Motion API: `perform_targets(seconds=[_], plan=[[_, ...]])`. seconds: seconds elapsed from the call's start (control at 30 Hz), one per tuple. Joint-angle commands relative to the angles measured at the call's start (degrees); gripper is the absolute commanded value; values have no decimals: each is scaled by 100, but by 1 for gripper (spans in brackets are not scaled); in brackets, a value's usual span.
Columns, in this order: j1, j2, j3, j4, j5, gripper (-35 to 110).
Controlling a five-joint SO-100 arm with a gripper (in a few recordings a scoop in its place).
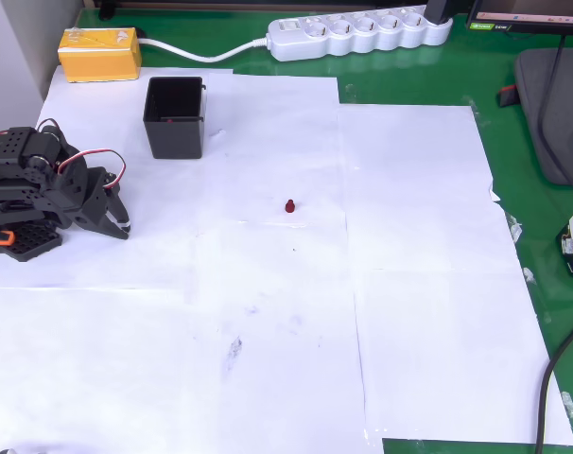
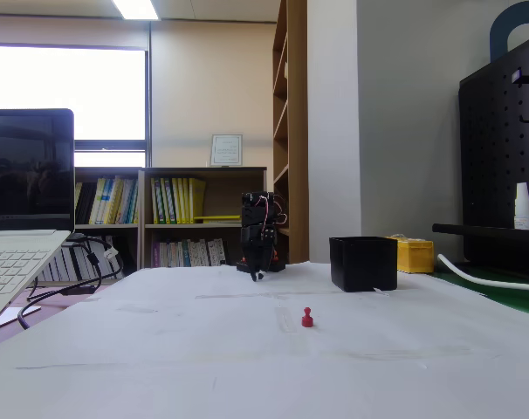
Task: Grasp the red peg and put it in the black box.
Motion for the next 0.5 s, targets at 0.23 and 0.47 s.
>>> perform_targets(seconds=[0.23,0.47], plan=[[-949,-677,-483,387,510,0],[-949,-677,-483,369,694,0]])
